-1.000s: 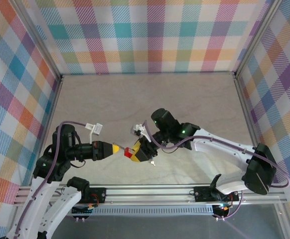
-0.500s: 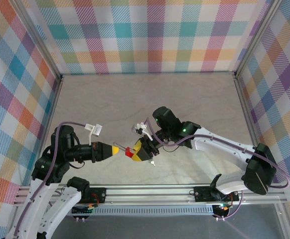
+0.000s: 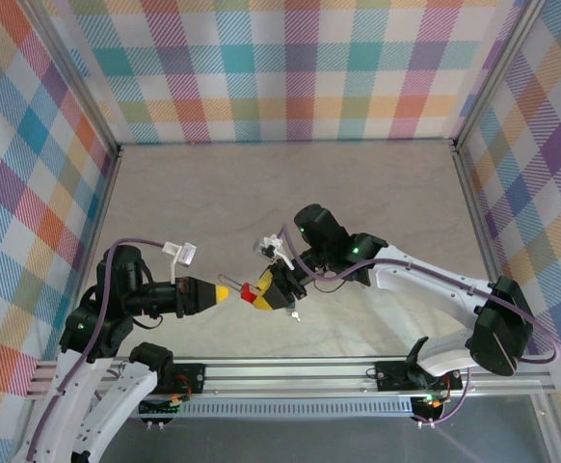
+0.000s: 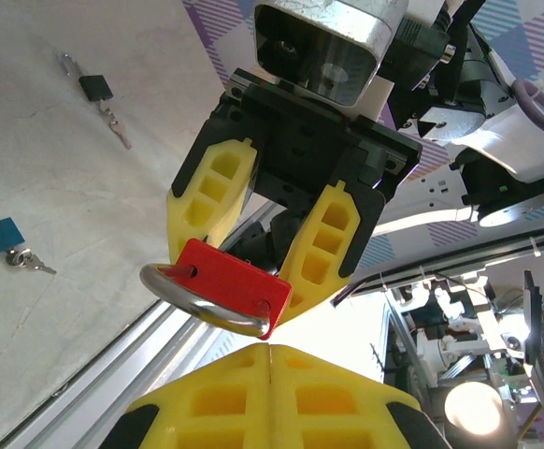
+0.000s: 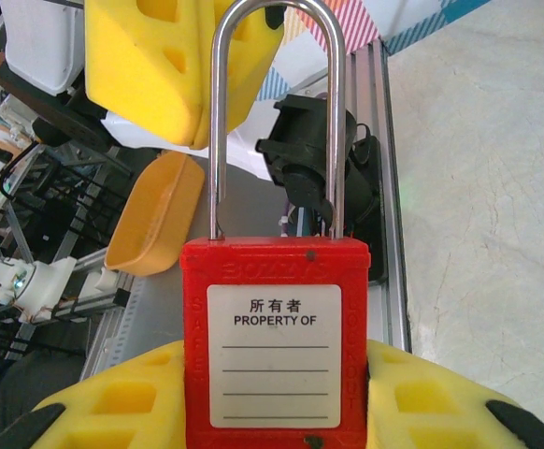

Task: Lock with the key

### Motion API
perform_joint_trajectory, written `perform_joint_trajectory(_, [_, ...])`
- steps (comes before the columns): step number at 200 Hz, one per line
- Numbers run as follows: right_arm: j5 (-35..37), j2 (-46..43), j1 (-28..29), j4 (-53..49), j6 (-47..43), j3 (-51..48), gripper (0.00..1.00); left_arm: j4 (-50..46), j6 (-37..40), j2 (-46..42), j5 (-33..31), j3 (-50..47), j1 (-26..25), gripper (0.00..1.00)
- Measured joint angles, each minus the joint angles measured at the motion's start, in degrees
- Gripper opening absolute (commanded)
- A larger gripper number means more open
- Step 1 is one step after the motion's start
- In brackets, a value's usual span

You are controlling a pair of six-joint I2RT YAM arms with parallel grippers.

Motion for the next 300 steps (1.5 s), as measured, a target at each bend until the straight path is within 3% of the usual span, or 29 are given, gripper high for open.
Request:
perform_joint_trajectory(9, [0.0,0.0,0.0,0.0,0.0,0.0,0.0,0.0,0.0,0.0,0.0,0.0,0.0,0.43])
perform_joint_trajectory(35, [1.5,0.0,0.0,-0.4,-0.1,0.0,0.0,-0.6,0.3,0.0,-2.9,0.1,0.0,0.68])
perform_joint_trajectory(49, [2.2,0.0,0.0,-0.5,-0.1,0.0,0.0,-1.6,0.0,0.0,-4.5,0.4,0.0,0.77])
perform_joint_trajectory(79, [3.5,0.0,0.0,-0.7,-0.2,0.0,0.0,-2.8,0.0,0.1,-8.3,2.3,0.0,0.83])
perform_joint_trajectory(121, [4.1,0.0,0.2,-0.7,-0.2,0.0,0.0,-3.1,-2.5,0.0,-12.7,3.3,0.0,0.81])
perform_joint_trajectory(159, [4.4,0.0,0.4,-0.7,-0.2,0.0,0.0,-3.0,-6.3,0.2,-15.2,3.7,0.0,0.74])
perform_joint_trajectory(257, [5.7,0.0,0.8,-1.0,-0.2,0.0,0.0,-1.6,-12.4,2.3,-17.6,3.8,0.0,0.51])
perform_joint_trajectory(300, [6.3,0.0,0.9,-1.3,-0.2,0.0,0.0,-1.5,-12.5,3.7,-17.6,3.8,-0.1,0.5])
